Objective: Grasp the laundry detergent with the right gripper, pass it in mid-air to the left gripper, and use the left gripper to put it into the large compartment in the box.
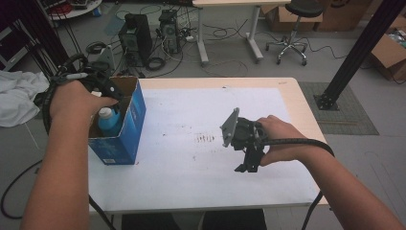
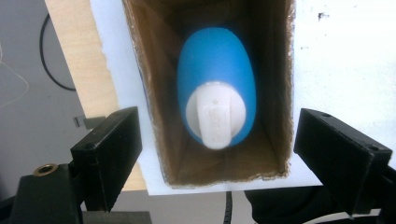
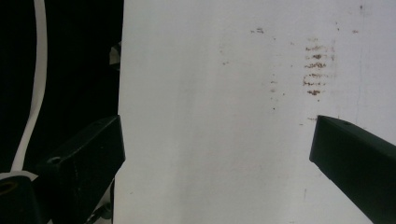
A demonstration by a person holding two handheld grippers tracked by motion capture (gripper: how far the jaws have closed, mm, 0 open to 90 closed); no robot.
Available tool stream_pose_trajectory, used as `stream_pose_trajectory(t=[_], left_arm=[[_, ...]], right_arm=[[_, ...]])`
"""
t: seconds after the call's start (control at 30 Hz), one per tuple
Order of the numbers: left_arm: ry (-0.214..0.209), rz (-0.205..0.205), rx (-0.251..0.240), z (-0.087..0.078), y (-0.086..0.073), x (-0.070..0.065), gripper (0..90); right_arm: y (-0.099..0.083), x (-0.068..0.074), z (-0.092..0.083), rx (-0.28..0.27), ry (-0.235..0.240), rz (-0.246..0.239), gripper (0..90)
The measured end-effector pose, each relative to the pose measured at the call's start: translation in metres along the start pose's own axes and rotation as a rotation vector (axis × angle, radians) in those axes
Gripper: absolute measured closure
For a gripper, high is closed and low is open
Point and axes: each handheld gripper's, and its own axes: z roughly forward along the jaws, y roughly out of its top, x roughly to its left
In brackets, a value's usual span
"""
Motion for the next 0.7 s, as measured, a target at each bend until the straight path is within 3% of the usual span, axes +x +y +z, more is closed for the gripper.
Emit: stream_pose_trajectory(t=[0.17,0.27,0.37,0.63,0.7], left_arm=[[0.017,0.040,-0.010,-0.004,-0.003,-0.008,13.4],[0.029,0.062,-0.011,-0.007,-0.005,-0.015,6.4],[0.033,0.095,-0.024,-0.014,-0.007,-0.022,6.0],[0.034,0.130,-0.037,-0.024,-0.010,-0.032,6.1],[0.030,0.158,-0.033,-0.025,-0.011,-0.034,5.3]], right_arm=[[0.000,0.001,-0.001,-0.001,-0.003,0.000,3.0],[0.001,0.002,-0.002,0.002,-0.004,-0.001,3.0],[0.001,0.002,-0.003,0.001,-0.007,-0.002,3.0],[-0.001,0.003,-0.005,0.004,-0.009,0.005,3.0],[-0.001,0.003,-0.005,0.004,-0.009,0.004,3.1]])
